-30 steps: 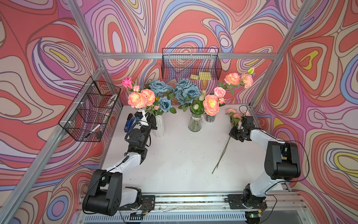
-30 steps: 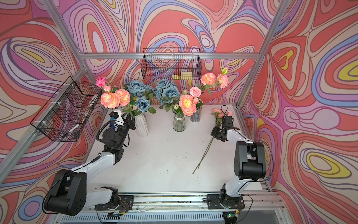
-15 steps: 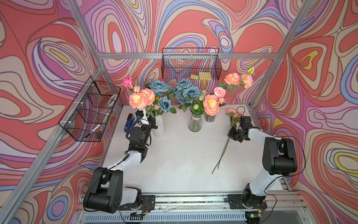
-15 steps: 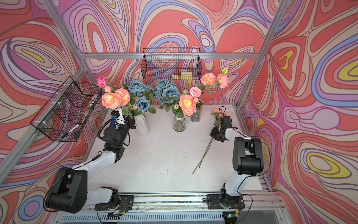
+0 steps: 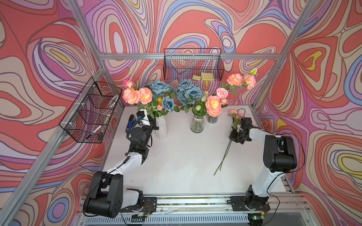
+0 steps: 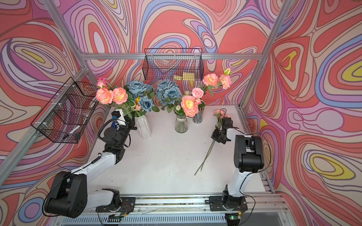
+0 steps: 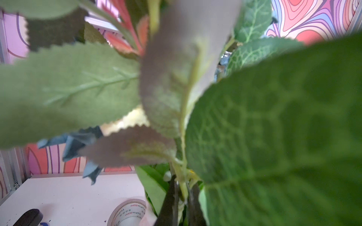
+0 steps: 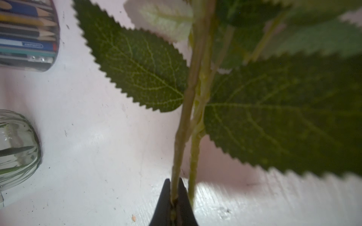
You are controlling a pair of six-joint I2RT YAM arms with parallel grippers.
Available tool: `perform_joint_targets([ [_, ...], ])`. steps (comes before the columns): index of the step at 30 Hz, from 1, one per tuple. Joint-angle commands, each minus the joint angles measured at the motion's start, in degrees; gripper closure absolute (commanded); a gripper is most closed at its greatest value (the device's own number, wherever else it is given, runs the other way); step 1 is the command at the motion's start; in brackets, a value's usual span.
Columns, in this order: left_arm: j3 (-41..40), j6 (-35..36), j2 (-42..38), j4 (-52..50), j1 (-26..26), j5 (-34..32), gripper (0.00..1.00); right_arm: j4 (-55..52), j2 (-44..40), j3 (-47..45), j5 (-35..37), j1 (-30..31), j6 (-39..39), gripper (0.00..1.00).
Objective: Pick out pink flowers from the vase
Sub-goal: Place the flower at the center of the board.
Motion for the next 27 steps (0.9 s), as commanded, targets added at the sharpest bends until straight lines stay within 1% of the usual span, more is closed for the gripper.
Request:
perform_joint_targets([
  [1, 1.8, -0.36, -2.05, -0.21, 0.09, 1.43, 1.0, -1.9, -1.18, 1.11, 1.38, 0.34, -0.98, 1.0],
  [3, 1.97, -0.19, -2.55, -0.76, 0.06, 1.25, 1.0, -2.46, -2.29, 0.89, 1.73, 0.47, -1.14, 0.95],
  [8, 2.29, 0.25, -3.82, -1.87, 0.05, 1.51, 1.0, -3.99, -6.46, -0.06, 3.51, 0.51, -1.66, 0.78],
  [12, 2.66, 0.69, -4.6, -2.8, 0.05, 1.88, 1.0, -5.18, -8.68, -0.21, 3.6, 0.51, -2.01, 0.69],
  [13, 2.67, 0.69, -4.7, -2.81, 0.05, 1.88, 1.0, -5.37, -9.02, -0.17, 3.64, 0.51, -2.02, 0.68],
  [17, 2.67, 0.61, -5.36, -3.23, 0.05, 1.77, 0.82, -6.04, -10.71, 0.05, 3.4, 0.51, -2.01, 0.65],
  [18, 2.72, 0.58, -5.68, -3.68, 0.08, 1.67, 0.8, -6.22, -11.08, 0.16, 3.41, 0.51, -2.02, 0.65],
  [23, 3.14, 0.94, -7.74, -8.6, 0.05, 0.23, 0.8, -6.62, -11.93, 0.54, 3.06, 0.51, -2.03, 0.65],
  [25, 2.86, 1.22, -8.05, -8.73, 0.05, 0.14, 0.83, -6.29, -11.95, 0.5, 2.58, 0.51, -1.94, 0.65],
  [27, 2.83, 1.22, -8.2, -8.61, 0.06, -0.45, 0.9, -6.01, -11.66, 0.58, 2.15, 0.51, -1.77, 0.65],
])
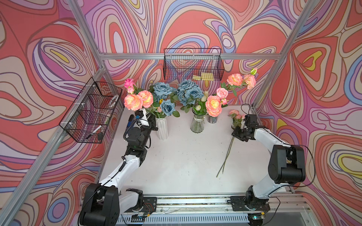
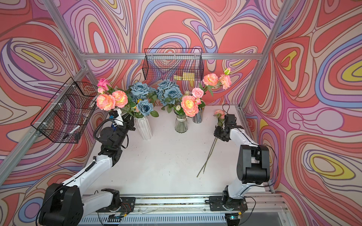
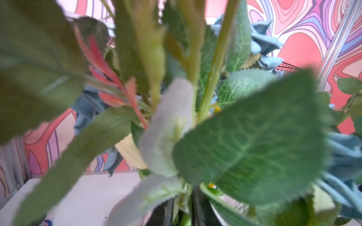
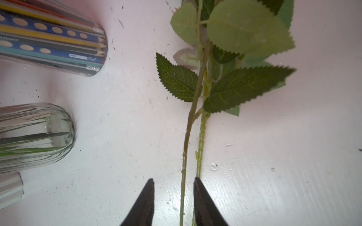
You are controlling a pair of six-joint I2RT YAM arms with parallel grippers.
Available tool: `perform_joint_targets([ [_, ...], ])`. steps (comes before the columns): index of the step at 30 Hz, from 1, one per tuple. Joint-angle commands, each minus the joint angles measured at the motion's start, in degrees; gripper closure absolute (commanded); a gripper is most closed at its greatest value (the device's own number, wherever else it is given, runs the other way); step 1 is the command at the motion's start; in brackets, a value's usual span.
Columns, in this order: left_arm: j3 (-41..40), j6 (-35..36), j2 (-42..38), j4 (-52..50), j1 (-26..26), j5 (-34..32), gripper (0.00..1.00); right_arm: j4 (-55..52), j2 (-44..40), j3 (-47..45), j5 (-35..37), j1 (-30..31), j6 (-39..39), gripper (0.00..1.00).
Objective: Pick out pink flowers from the vase
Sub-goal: Place the flower at the center of the board, then pick up the flower from the vase.
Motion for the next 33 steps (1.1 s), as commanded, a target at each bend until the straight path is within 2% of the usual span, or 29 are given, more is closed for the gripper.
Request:
perform_joint_targets([
  [1, 1.7, 0.76, -1.28, 0.15, 0.12, -1.27, 0.92, -0.14, -0.93, 0.58, -0.7, 0.38, -0.35, 0.65],
  [10, 3.01, 0.15, -1.2, -0.15, 0.09, -0.77, 1.0, 0.35, -1.3, 0.76, -1.67, 0.45, -0.41, 0.65],
  [22, 7.82, 0.28, -4.35, -6.1, 0.1, 0.74, 1.0, 1.33, -1.93, 3.3, -2.82, 0.38, 0.21, 0.63],
  [24, 8.26, 0.82, -4.97, -7.23, 0.09, 0.82, 0.96, 1.34, -2.1, 3.68, -2.88, 0.43, 0.3, 0.63],
  [26, 8.55, 1.15, -5.53, -8.23, 0.09, 0.87, 0.85, 1.52, -2.2, 3.71, -3.04, 0.43, 0.35, 0.63],
  [33, 8.89, 0.81, -5.69, -8.85, 0.1, 1.47, 0.81, 2.34, -2.75, 2.7, -3.54, 0.47, 0.66, 0.63],
])
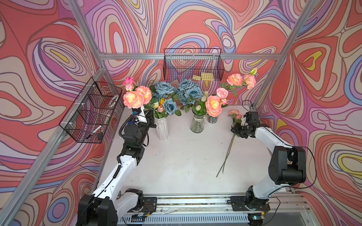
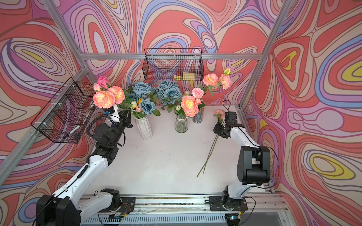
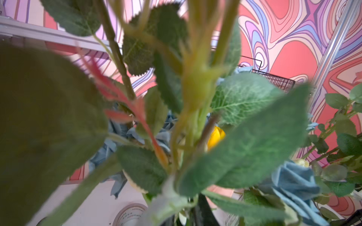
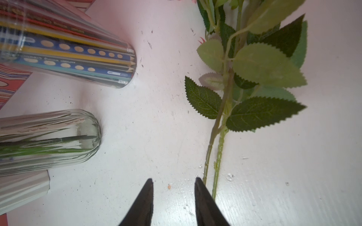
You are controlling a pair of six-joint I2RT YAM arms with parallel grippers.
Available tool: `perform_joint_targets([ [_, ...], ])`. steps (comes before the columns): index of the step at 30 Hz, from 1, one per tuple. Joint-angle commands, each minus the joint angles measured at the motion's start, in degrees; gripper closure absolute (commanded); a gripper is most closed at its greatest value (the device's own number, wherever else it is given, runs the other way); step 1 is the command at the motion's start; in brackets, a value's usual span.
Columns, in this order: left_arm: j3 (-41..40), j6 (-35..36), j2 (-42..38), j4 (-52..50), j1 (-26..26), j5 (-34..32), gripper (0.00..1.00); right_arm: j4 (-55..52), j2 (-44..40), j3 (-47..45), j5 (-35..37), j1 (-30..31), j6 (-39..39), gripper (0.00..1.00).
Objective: Pick out pink flowers from the vase
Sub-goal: Pick up the flower from the vase.
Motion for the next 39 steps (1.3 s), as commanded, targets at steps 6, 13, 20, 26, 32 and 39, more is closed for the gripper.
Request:
perform_joint_targets([
  [6, 2.58, 0.28, -1.12, 1.39, 0.07, 1.33, 0.96, 1.48, -2.52, -0.77, -0.81, 0.17, 0.13, 0.63],
  [13, 3.87, 1.42, -1.95, -0.59, 0.09, 0.69, 0.99, 2.2, -2.63, -0.71, -1.68, 0.23, 0.09, 0.63],
  [20, 5.72, 1.6, -2.24, -2.5, 0.13, 1.3, 1.0, 2.48, -3.32, -0.1, -3.07, 0.22, 0.22, 0.62],
  [26, 6.42, 1.45, -2.52, -3.26, 0.08, 1.78, 1.0, 2.41, -4.05, 0.09, -4.62, 0.17, 0.27, 0.58],
  [32, 9.12, 1.54, -2.43, -6.55, 0.08, 3.2, 1.0, 2.89, -5.0, 0.18, -6.26, 0.18, 1.1, 0.51],
  [39, 10.54, 1.03, -2.79, -8.51, 0.08, 4.54, 1.0, 6.52, -6.84, -0.91, -12.56, 0.24, 2.85, 0.44],
])
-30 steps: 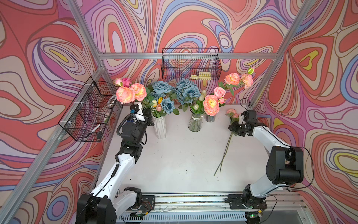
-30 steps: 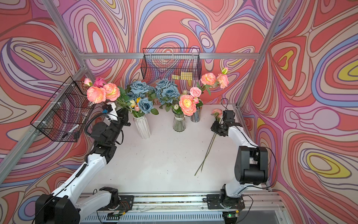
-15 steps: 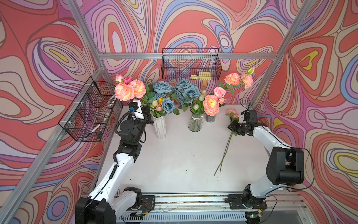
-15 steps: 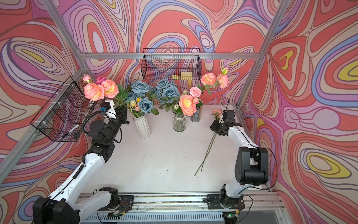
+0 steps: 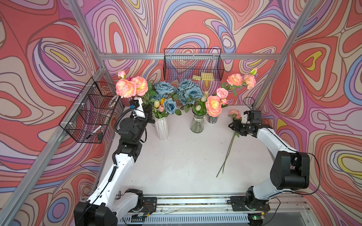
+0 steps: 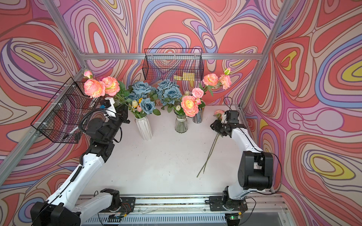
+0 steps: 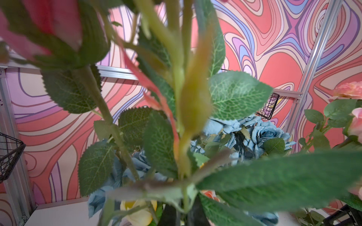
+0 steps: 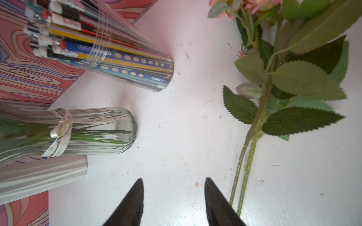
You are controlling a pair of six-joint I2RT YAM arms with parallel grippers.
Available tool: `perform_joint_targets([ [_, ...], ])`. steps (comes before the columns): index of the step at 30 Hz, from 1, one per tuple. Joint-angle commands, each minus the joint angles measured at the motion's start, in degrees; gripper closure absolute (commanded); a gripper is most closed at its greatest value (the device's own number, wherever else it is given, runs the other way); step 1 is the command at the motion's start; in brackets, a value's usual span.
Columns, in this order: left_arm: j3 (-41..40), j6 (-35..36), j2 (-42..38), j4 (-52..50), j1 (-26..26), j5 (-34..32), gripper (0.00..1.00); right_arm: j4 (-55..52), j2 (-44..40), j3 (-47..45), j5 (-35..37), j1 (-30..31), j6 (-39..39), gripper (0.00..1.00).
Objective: Pick out pink flowers from the vase
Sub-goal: Pick up the flower from the vase.
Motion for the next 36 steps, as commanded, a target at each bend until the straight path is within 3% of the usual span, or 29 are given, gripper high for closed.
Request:
perform_joint_targets([
  [1, 2.47, -0.15, -1.47, -0.41, 0.05, 1.92, 1.0, 4.83, -3.22, -1.11, -5.76, 0.17, 1.57, 0.42],
  [8, 12.43, 1.18, 0.83, -13.79, 0.07, 4.42, 1.0, 17.37, -9.58, -5.25, -14.42, 0.14, 7.88, 0.29],
  [15, 25.84, 2.54, 5.99, -29.78, 0.06, 9.12, 1.0, 24.97, -12.31, -6.01, -21.87, -0.03, 13.28, 0.28],
  [23, 34.04, 1.74, 8.6, -34.77, 0.14, 14.1, 1.0, 36.94, -16.29, -10.27, -28.96, -0.56, 19.48, 0.27],
  [36, 43.13, 2.11, 9.25, -37.89, 0.14, 18.16, 1.0, 45.39, -18.32, -9.88, -31.22, -0.65, 24.83, 0.27],
])
